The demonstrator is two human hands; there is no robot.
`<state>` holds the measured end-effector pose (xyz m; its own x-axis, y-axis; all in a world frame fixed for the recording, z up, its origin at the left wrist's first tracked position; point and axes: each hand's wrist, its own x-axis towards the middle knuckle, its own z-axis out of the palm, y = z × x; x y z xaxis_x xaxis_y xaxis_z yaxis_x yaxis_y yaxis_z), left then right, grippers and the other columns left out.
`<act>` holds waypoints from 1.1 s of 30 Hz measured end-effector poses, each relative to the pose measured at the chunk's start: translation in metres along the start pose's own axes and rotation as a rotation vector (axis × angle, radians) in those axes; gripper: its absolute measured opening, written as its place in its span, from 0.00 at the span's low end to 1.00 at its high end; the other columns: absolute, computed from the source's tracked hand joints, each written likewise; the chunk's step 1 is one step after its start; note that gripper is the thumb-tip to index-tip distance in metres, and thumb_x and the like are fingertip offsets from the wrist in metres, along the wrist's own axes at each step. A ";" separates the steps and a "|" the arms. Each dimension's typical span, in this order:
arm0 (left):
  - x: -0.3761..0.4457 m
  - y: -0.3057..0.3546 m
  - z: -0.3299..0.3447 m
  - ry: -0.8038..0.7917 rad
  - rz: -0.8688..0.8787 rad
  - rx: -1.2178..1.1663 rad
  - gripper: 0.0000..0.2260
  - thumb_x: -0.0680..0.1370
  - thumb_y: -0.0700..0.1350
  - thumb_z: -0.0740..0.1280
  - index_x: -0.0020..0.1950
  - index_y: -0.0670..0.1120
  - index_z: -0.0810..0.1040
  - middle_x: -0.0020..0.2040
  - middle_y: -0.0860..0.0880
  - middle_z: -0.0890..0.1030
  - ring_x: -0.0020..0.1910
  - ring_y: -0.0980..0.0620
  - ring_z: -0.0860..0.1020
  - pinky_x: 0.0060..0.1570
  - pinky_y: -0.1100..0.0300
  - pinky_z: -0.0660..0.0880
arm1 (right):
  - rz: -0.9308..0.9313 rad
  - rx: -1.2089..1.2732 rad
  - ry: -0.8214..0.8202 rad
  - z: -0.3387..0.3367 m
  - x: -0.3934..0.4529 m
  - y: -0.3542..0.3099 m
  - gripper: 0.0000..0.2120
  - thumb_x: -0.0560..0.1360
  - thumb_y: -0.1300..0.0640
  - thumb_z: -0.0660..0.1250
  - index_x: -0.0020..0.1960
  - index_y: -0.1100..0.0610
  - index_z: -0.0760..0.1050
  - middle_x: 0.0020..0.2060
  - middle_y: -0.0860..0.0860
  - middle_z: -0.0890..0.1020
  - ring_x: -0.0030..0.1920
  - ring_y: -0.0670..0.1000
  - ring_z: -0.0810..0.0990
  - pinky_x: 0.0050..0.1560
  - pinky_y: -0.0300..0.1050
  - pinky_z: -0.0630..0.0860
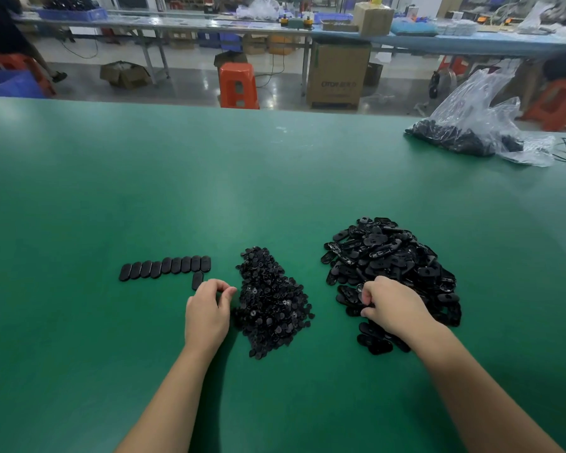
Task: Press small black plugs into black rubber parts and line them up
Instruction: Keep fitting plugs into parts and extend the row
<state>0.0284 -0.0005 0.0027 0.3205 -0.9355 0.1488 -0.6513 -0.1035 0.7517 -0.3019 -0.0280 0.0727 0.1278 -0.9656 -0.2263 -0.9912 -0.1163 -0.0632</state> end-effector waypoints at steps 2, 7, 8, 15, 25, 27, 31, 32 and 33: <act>-0.001 0.000 -0.001 0.009 -0.024 -0.034 0.07 0.82 0.45 0.66 0.44 0.52 0.75 0.38 0.56 0.77 0.41 0.46 0.75 0.43 0.49 0.72 | 0.025 0.111 0.041 -0.001 0.001 0.000 0.08 0.77 0.48 0.71 0.47 0.46 0.73 0.48 0.44 0.77 0.47 0.48 0.77 0.46 0.44 0.74; -0.003 0.002 -0.003 0.021 -0.017 -0.055 0.07 0.81 0.44 0.67 0.45 0.53 0.77 0.35 0.57 0.79 0.34 0.54 0.75 0.40 0.53 0.71 | 0.082 0.574 0.257 -0.006 0.006 -0.010 0.07 0.78 0.51 0.72 0.52 0.50 0.76 0.40 0.43 0.79 0.39 0.43 0.77 0.41 0.38 0.73; -0.003 0.002 -0.003 0.017 -0.017 -0.054 0.05 0.81 0.44 0.67 0.47 0.53 0.78 0.37 0.57 0.80 0.36 0.56 0.76 0.44 0.52 0.74 | 0.084 0.599 0.277 -0.006 0.007 -0.013 0.07 0.78 0.52 0.72 0.54 0.51 0.76 0.40 0.43 0.79 0.38 0.43 0.77 0.41 0.39 0.73; -0.001 0.003 -0.003 -0.010 0.007 -0.001 0.06 0.82 0.43 0.66 0.55 0.49 0.82 0.46 0.56 0.83 0.46 0.54 0.79 0.56 0.44 0.77 | 0.090 0.237 0.149 0.002 0.009 -0.020 0.09 0.81 0.49 0.66 0.59 0.49 0.74 0.52 0.46 0.81 0.51 0.50 0.80 0.43 0.43 0.72; -0.001 0.004 -0.003 -0.002 0.015 0.008 0.07 0.82 0.41 0.66 0.56 0.47 0.83 0.50 0.53 0.83 0.48 0.52 0.80 0.59 0.44 0.76 | 0.209 0.692 0.146 -0.013 0.017 0.004 0.06 0.78 0.49 0.71 0.46 0.50 0.76 0.38 0.48 0.81 0.40 0.49 0.82 0.37 0.43 0.74; -0.001 0.004 -0.003 -0.005 0.015 0.008 0.08 0.82 0.40 0.66 0.57 0.46 0.83 0.50 0.53 0.83 0.49 0.52 0.80 0.59 0.44 0.76 | 0.232 0.778 0.162 -0.014 0.018 0.010 0.04 0.78 0.53 0.71 0.50 0.52 0.77 0.39 0.50 0.82 0.38 0.49 0.83 0.39 0.45 0.78; -0.002 0.004 -0.004 -0.005 0.014 0.016 0.08 0.82 0.40 0.66 0.56 0.47 0.83 0.50 0.53 0.83 0.48 0.52 0.80 0.58 0.44 0.76 | 0.228 0.920 0.172 -0.012 0.019 0.017 0.07 0.79 0.60 0.70 0.57 0.53 0.78 0.36 0.51 0.82 0.34 0.48 0.82 0.39 0.43 0.79; -0.002 0.004 -0.004 -0.005 0.012 0.015 0.07 0.82 0.40 0.66 0.56 0.47 0.83 0.50 0.53 0.84 0.47 0.52 0.80 0.58 0.44 0.76 | 0.229 0.966 0.172 -0.012 0.018 0.018 0.06 0.79 0.61 0.69 0.56 0.56 0.79 0.36 0.52 0.83 0.33 0.47 0.82 0.38 0.42 0.80; -0.002 0.004 -0.004 -0.005 0.010 0.012 0.07 0.82 0.40 0.66 0.56 0.47 0.83 0.50 0.53 0.84 0.47 0.52 0.80 0.58 0.44 0.76 | 0.230 1.029 0.168 -0.012 0.018 0.018 0.06 0.79 0.62 0.69 0.56 0.59 0.80 0.37 0.54 0.84 0.33 0.47 0.83 0.37 0.42 0.81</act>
<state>0.0278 0.0019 0.0076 0.3105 -0.9383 0.1525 -0.6626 -0.0986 0.7425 -0.3176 -0.0500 0.0796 -0.1427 -0.9681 -0.2058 -0.4744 0.2493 -0.8443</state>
